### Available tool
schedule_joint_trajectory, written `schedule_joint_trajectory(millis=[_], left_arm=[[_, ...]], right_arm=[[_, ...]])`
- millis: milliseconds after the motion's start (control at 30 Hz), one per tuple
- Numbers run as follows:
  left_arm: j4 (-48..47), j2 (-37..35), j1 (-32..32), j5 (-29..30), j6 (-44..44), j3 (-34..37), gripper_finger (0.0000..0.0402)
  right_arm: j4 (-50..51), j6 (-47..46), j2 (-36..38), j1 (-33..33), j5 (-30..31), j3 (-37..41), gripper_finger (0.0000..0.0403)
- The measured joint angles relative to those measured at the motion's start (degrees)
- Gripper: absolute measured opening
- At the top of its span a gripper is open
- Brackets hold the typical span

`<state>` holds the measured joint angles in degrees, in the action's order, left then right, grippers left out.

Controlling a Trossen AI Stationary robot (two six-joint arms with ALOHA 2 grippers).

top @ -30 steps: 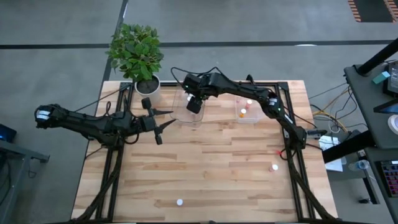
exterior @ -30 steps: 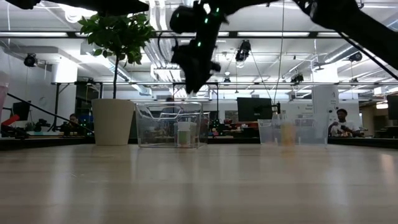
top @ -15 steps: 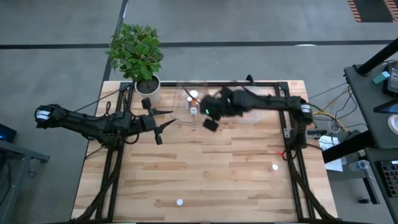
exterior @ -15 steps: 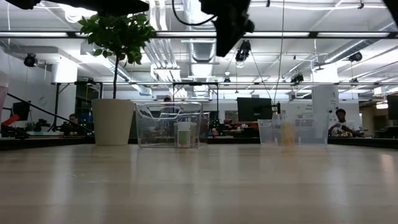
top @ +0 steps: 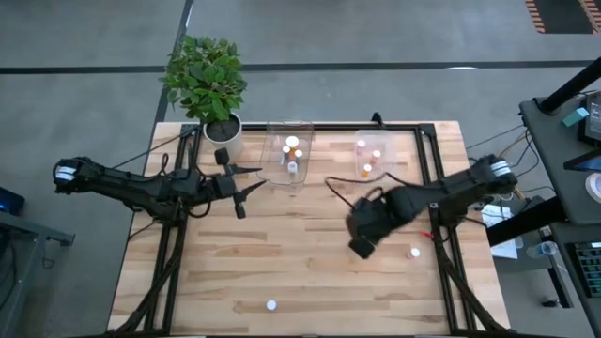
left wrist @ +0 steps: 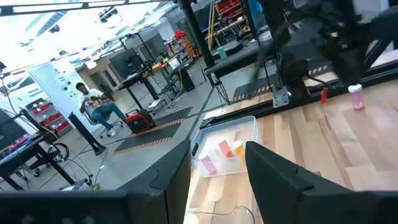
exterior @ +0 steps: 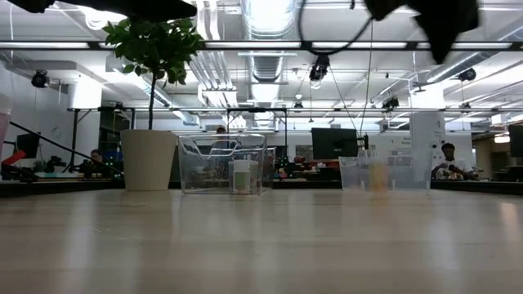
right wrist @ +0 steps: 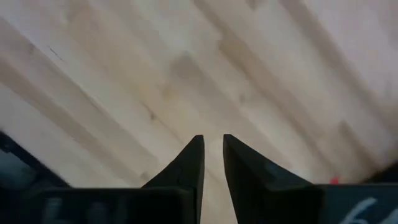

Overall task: Pick and place medicine bottles into bin by pill shape (circle, oval)
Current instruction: Put the pink tablet pill bottle into the right transparent bin

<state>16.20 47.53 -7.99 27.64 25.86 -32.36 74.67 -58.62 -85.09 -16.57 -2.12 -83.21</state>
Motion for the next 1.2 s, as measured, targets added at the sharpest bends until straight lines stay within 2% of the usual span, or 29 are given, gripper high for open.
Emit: schedule_joint_trajectory(millis=[267, 567, 700, 867, 1033, 1200], left_arm=[[2.0, 0.0, 0.0, 0.0, 0.5, 0.0, 0.0137], [2.9, 0.0, 0.0, 0.0, 0.6, 0.0, 0.0137], [2.8, 0.0, 0.0, 0.0, 0.6, 0.0, 0.0137], [2.8, 0.1, 0.0, 0.0, 0.6, 0.0, 0.0137], [2.8, 0.1, 0.0, 0.0, 0.6, 0.0, 0.0137], [2.8, 0.1, 0.0, 0.0, 0.6, 0.0, 0.0137]], right_arm=[[-0.4, -24.2, 8.9, -9.9, -0.5, 10.6, 0.0059], [-0.5, -42.0, 15.4, -18.1, 0.1, 19.4, 0.0151], [-0.6, -46.6, 16.1, -20.6, -2.8, 23.1, 0.0194], [-0.7, -49.1, 16.3, -22.8, -2.9, 26.1, 0.0229], [-1.5, -49.6, 16.3, -23.4, -2.9, 28.1, 0.0245], [-5.2, -49.5, 16.3, -23.5, -2.9, 30.5, 0.0244]])
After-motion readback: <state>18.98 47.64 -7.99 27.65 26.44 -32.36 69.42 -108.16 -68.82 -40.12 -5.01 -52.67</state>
